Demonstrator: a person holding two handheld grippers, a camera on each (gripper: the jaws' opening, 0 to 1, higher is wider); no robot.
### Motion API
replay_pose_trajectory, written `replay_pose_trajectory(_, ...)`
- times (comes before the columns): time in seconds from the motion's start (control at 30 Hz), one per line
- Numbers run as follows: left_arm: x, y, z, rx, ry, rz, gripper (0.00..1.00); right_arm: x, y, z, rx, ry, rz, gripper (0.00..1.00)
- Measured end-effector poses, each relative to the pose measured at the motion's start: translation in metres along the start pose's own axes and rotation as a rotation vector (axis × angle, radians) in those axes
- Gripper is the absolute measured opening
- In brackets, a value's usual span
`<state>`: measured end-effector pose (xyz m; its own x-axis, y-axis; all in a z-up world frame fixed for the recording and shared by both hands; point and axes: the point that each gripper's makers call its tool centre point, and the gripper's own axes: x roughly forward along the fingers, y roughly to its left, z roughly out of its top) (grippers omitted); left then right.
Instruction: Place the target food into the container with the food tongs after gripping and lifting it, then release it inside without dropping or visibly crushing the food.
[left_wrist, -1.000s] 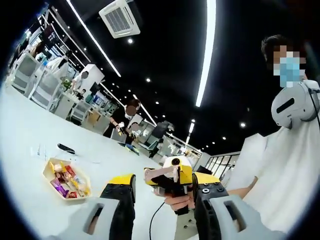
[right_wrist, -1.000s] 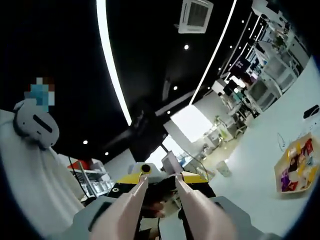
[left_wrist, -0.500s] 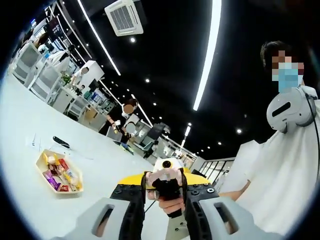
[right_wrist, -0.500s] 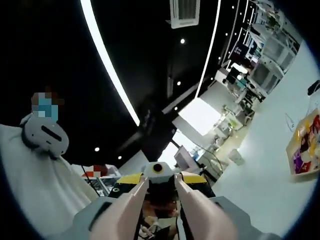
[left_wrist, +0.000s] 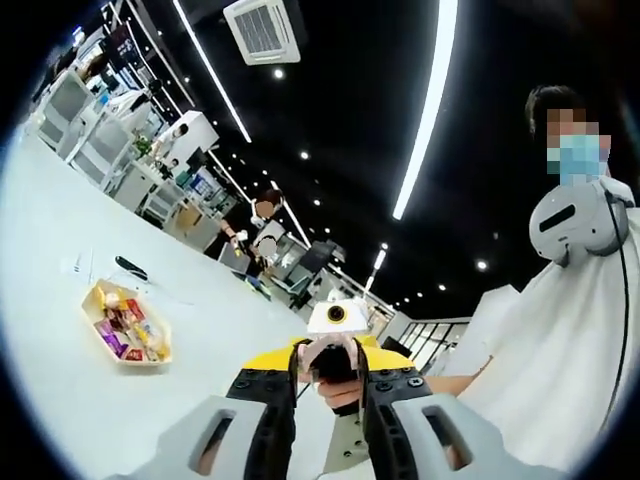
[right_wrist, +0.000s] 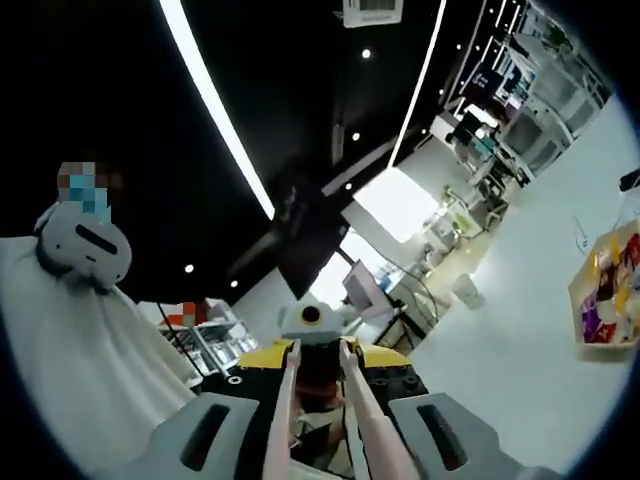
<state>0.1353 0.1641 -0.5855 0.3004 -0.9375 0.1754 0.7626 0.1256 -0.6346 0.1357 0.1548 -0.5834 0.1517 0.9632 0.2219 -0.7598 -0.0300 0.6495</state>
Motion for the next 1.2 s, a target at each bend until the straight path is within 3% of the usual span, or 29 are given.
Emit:
replay_pose_trajectory(0.13,-0.005,0.0,-0.006,-0.004,0.007,0.003,0.24,0.003,-0.002,-0.01,0.024,0.049,-0.005,0.25)
replay_pose_trajectory(0.17,-0.006,-0.001,-0.007,-0.013,0.007,-0.003,0.26,0.003,0.003,-0.015,0.079,0.07,0.008,0.25)
replay_pose_trajectory(0.3,-0.009,-0.011,-0.004,-0.041,-0.01,-0.037,0.3,0.009,0.013,-0.01,0.028,0.057,0.038,0.26)
replay_pose_trajectory(0.4,-0.003,-0.014,-0.008,-0.027,-0.001,-0.038,0.41,0.014,0.016,-0.009,0.026,0.06,0.052,0.27)
replay_pose_trajectory(0.47,-0.003,-0.017,-0.022,-0.006,0.074,-0.06,0.23,0.016,0.015,-0.014,0.006,0.083,0.043,0.25)
replay_pose_trajectory(0.5,-0.003,-0.019,-0.018,-0.011,0.052,-0.069,0.29,0.015,0.016,-0.012,0.012,0.074,0.057,0.27)
replay_pose_trajectory(0.53,-0.005,-0.014,-0.014,-0.06,0.025,-0.035,0.26,0.015,0.013,-0.012,0.021,0.075,0.047,0.25)
replay_pose_trajectory(0.7,-0.005,-0.017,-0.015,-0.035,0.018,-0.043,0.29,0.014,0.016,-0.014,0.023,0.085,0.054,0.26)
replay_pose_trajectory(0.9,-0.009,-0.016,-0.018,-0.106,-0.009,-0.037,0.3,0.013,0.016,-0.018,0.054,0.088,0.05,0.27)
replay_pose_trajectory(1.0,-0.01,-0.018,-0.017,-0.124,-0.038,-0.038,0.36,0.012,0.012,-0.02,0.064,0.097,0.04,0.27)
replay_pose_trajectory(1.1,-0.012,-0.012,-0.021,-0.108,-0.047,0.0,0.33,0.014,0.011,-0.023,0.065,0.119,0.036,0.26)
replay_pose_trajectory(1.2,-0.013,-0.014,-0.018,-0.135,-0.072,-0.001,0.32,0.015,0.013,-0.022,0.07,0.107,0.041,0.26)
